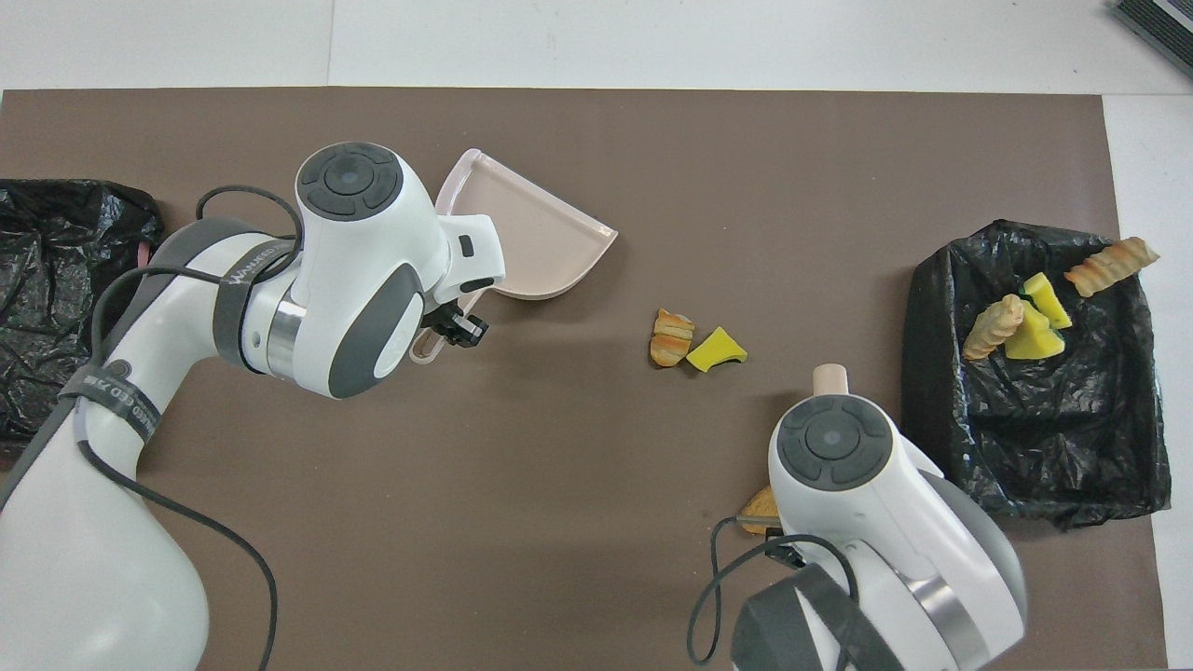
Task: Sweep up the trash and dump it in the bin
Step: 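Place the dustpan by the crumbs while the right gripper brings the brush, then sweep the crumbs and sponge piece toward the dustpan with the right gripper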
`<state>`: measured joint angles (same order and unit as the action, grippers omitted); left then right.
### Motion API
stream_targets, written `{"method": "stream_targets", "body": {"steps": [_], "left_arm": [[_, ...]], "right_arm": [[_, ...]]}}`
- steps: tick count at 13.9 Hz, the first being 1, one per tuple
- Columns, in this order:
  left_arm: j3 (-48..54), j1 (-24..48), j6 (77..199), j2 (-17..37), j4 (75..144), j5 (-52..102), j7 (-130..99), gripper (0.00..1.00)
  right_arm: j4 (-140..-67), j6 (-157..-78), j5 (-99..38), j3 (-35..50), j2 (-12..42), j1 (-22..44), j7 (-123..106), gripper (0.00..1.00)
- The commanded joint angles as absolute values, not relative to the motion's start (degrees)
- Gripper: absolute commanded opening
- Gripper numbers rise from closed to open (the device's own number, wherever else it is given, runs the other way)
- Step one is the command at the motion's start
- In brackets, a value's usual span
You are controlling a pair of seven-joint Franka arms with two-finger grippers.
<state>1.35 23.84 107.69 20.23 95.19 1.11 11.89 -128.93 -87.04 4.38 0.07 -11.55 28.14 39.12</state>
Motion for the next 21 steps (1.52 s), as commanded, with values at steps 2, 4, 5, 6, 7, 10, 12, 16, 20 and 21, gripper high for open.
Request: {"method": "stream_targets", "body": {"steps": [2, 4, 5, 6, 7, 10, 12, 16, 20, 21], "left_arm": [[1.8, 22.2, 104.3, 17.9, 97.8, 0.2, 30.8, 0.00], [1.7, 21.5, 104.2, 16.6, 100.4, -2.3, 41.4, 0.00], [1.7, 21.5, 104.8, 15.9, 101.9, -4.2, 46.9, 0.00], [1.7, 21.6, 105.5, 15.4, 103.1, -6.0, 51.5, 0.00], [1.7, 21.7, 105.6, 15.2, 103.4, -7.1, 54.1, 0.00], [1.8, 23.3, 107.5, 14.1, 105.5, -13.3, 59.5, 0.00], [1.8, 25.0, 112.2, 11.9, 110.1, -15.1, 59.7, 0.00], [1.8, 26.4, 116.5, 9.6, 114.7, -15.1, 59.6, 0.00], [2.0, 26.5, 117.2, 9.4, 115.1, -15.0, 58.8, 0.00], [2.1, 26.5, 117.2, 9.3, 115.2, -15.0, 58.7, 0.00]], "right_arm": [[-139.0, -92.9, -2.8, -0.2, -19.4, 27.1, 44.0, 0.00], [-140.0, -94.8, -6.7, -0.2, -19.3, 27.2, 45.3, 0.00], [-141.1, -97.3, -7.7, -0.1, -19.0, 27.8, 48.0, 0.00], [-141.8, -99.5, -8.5, -0.1, -18.7, 29.4, 49.0, 0.00], [-142.3, -100.2, -9.5, -0.1, -18.6, 29.7, 49.0, 0.00], [-143.1, -105.8, -10.1, -0.1, -16.4, 29.7, 46.3, 0.00], [-141.6, -108.4, -12.9, -0.2, -14.4, 29.4, 39.7, 0.00], [-138.2, -109.2, -15.1, -0.2, -11.7, 29.2, 29.6, 0.00], [-132.7, -109.2, -17.6, -0.4, -6.6, 28.8, 21.3, 0.00], [-130.5, -109.2, -18.2, -0.4, -3.9, 29.0, 20.3, 0.00]]}}
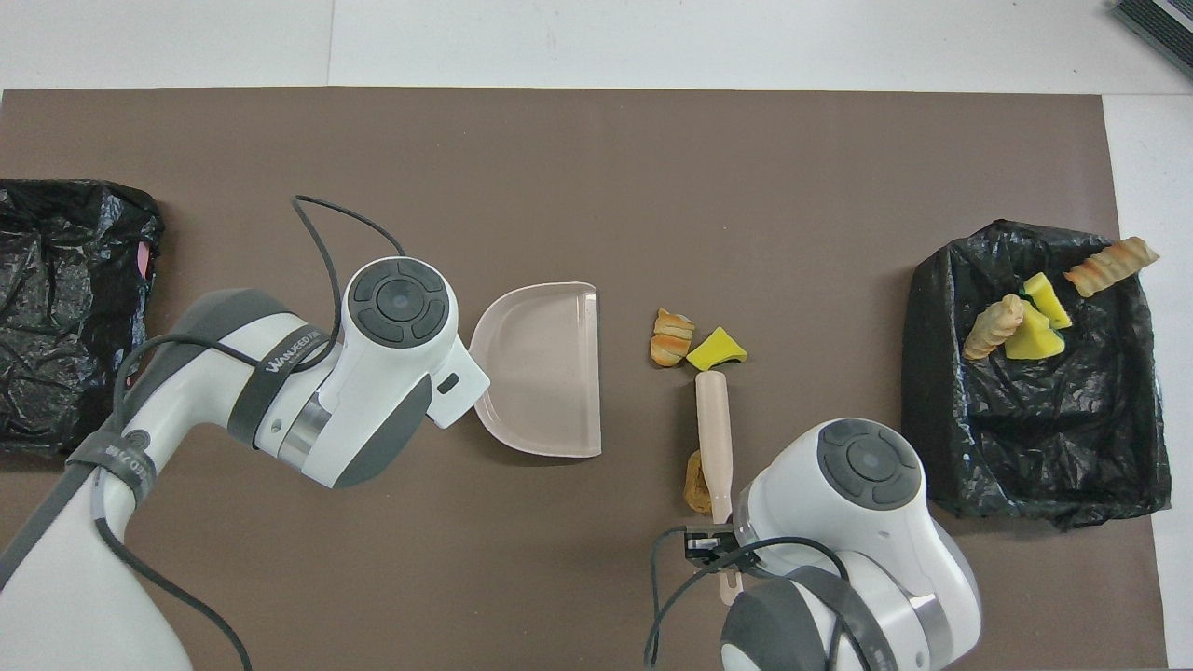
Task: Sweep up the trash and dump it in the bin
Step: 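Sweep the crumbs and sponge piece toward the dustpan with the right gripper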
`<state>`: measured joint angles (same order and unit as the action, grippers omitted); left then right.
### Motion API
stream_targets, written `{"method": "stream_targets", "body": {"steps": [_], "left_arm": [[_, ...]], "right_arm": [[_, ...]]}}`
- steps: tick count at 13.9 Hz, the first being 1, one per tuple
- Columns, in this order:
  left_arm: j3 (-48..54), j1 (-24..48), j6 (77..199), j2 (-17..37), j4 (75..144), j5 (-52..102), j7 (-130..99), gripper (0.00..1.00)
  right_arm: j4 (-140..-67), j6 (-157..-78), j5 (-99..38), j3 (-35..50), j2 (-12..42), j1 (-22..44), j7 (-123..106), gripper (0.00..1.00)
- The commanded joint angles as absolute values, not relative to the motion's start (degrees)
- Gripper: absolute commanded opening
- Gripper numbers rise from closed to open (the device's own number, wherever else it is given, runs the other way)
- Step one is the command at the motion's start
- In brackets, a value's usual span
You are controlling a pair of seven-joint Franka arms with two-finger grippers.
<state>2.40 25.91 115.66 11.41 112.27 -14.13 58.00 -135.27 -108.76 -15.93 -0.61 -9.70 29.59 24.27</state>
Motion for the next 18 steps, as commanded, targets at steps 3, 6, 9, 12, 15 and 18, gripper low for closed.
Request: {"method": "stream_targets", "body": {"steps": [3, 6, 9, 12, 15, 18], "left_arm": [[2.2, 26.5, 117.8, 9.1, 115.8, -15.0, 58.8, 0.00], [2.1, 28.4, 117.4, 7.7, 118.0, -15.0, 59.2, 0.00], [2.2, 29.5, 120.0, 5.7, 121.9, -14.9, 58.1, 0.00], [2.3, 29.4, 125.1, 4.2, 125.5, -14.9, 54.8, 0.00], [2.2, 29.4, 124.1, 4.3, 125.3, -14.9, 54.1, 0.00], [2.1, 29.4, 121.7, 4.3, 124.5, -14.9, 54.0, 0.00]], "right_arm": [[-122.9, -107.1, -20.4, -0.4, 0.7, 29.8, 20.1, 0.00], [-117.7, -102.5, -18.4, -0.8, 2.5, 28.7, 20.4, 0.00], [-112.2, -96.4, -12.4, -0.7, 2.4, 24.3, 19.5, 0.00], [-110.2, -93.4, -5.9, -0.9, 2.2, 20.6, 13.7, 0.00], [-111.0, -98.5, 0.0, -0.8, 2.6, 17.0, 0.2, 0.00], [-110.5, -101.2, 3.2, -0.6, 6.1, 15.8, -9.5, 0.00]]}}
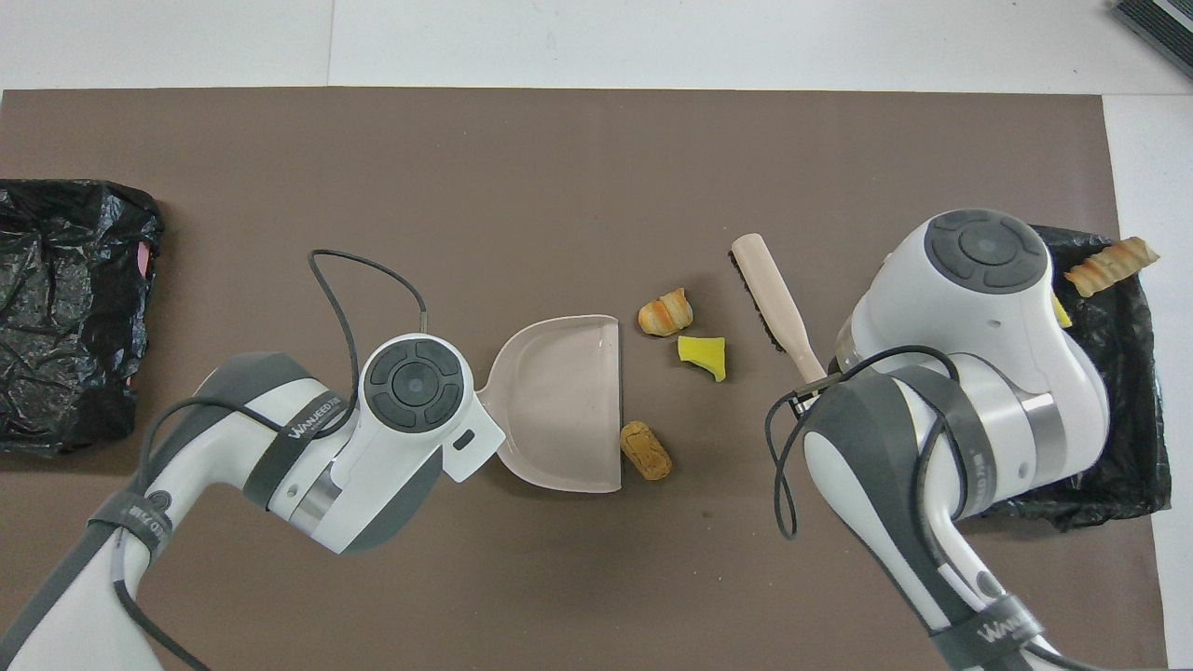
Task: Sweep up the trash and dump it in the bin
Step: 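Sweep the crumbs and sponge piece toward the dustpan with the right gripper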
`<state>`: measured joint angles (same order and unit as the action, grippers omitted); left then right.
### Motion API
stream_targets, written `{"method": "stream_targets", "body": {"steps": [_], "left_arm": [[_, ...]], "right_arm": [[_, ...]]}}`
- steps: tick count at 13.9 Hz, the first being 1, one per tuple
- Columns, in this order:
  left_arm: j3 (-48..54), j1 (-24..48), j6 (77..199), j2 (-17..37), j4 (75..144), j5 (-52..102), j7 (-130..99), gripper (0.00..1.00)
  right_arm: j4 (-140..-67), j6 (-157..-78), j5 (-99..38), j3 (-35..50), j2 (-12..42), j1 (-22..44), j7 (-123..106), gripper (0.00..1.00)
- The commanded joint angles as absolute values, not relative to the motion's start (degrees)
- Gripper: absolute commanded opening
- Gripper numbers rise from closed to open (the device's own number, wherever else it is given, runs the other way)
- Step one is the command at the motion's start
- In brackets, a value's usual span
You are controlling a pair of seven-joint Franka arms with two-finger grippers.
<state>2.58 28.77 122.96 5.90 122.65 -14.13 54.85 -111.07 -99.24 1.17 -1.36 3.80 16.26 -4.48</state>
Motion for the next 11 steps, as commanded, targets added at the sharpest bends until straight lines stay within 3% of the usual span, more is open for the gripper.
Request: {"method": "stream_targets", "body": {"steps": [1, 5, 11], "left_arm": [[2.1, 29.4, 120.0, 4.5, 123.8, -14.8, 53.9, 0.00], [2.2, 30.5, 115.6, 4.0, 123.2, -14.9, 47.3, 0.00], [2.4, 31.1, 115.8, 3.3, 124.3, -14.6, 42.3, 0.00]], "right_arm": [[-110.8, -101.8, 2.6, -0.5, 6.5, 16.3, -9.9, 0.00], [-114.4, -102.2, -1.7, -0.1, 6.4, 18.4, -14.0, 0.00], [-122.8, -102.4, -11.9, 0.0, 1.4, 22.4, -9.4, 0.00]]}}
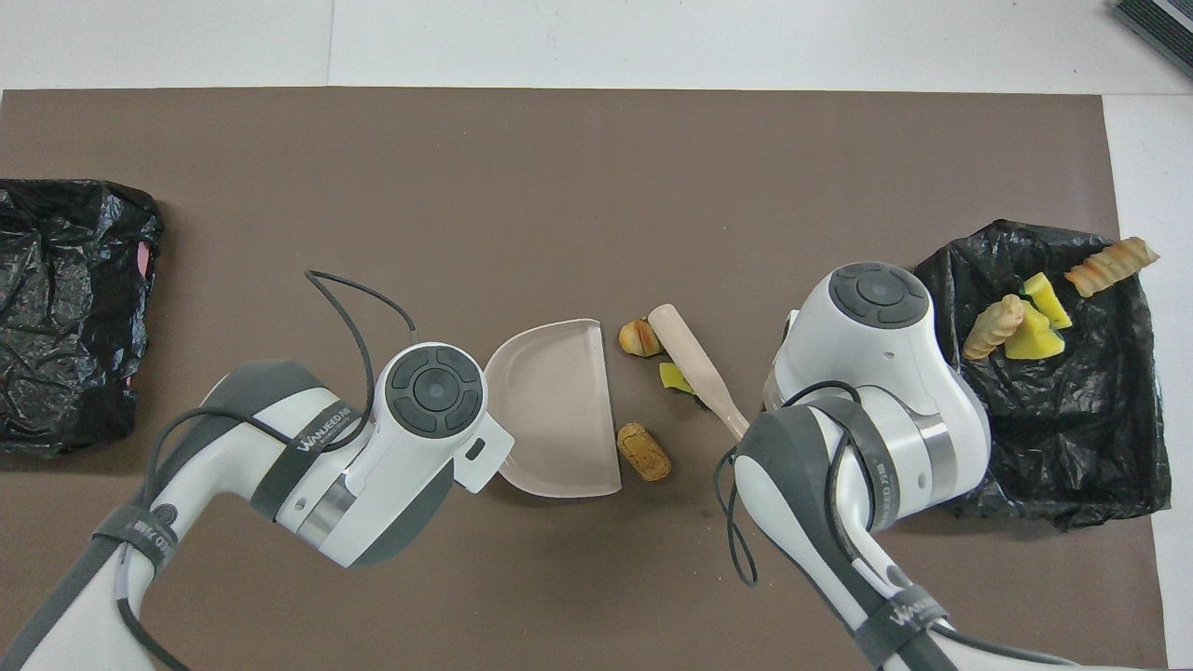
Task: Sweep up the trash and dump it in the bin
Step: 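Sweep the crumbs and sponge piece toward the dustpan with the right gripper, then push the remaining debris into the dustpan with the brush in the right gripper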
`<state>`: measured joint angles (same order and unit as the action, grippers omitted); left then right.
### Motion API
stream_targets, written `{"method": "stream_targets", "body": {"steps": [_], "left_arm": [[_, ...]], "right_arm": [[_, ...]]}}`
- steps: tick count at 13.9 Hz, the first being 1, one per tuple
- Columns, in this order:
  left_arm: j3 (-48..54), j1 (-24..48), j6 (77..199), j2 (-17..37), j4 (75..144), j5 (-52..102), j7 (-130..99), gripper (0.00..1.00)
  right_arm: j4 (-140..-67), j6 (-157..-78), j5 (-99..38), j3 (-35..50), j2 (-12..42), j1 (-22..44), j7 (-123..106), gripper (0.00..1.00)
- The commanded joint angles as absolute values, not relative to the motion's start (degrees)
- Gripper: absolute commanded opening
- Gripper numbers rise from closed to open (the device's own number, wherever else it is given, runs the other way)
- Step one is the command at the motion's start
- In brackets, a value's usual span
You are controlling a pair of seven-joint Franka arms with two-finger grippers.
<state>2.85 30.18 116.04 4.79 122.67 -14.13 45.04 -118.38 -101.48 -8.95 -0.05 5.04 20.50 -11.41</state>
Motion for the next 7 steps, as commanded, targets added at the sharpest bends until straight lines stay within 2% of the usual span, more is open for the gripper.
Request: {"method": "stream_targets", "body": {"steps": [1, 4, 7], "left_arm": [[2.4, 31.1, 115.9, 3.3, 124.3, -14.5, 42.3, 0.00], [2.5, 31.1, 116.6, 3.3, 124.5, -14.2, 42.2, 0.00], [2.5, 31.1, 117.9, 3.4, 124.5, -14.2, 42.5, 0.00]], "right_arm": [[-123.3, -102.5, -13.7, 0.0, 0.8, 23.9, -7.0, 0.00], [-123.6, -102.5, -18.5, 0.0, -0.2, 28.2, -2.8, 0.00], [-123.1, -102.6, -27.4, 0.0, -0.3, 29.8, 1.7, 0.00]]}}
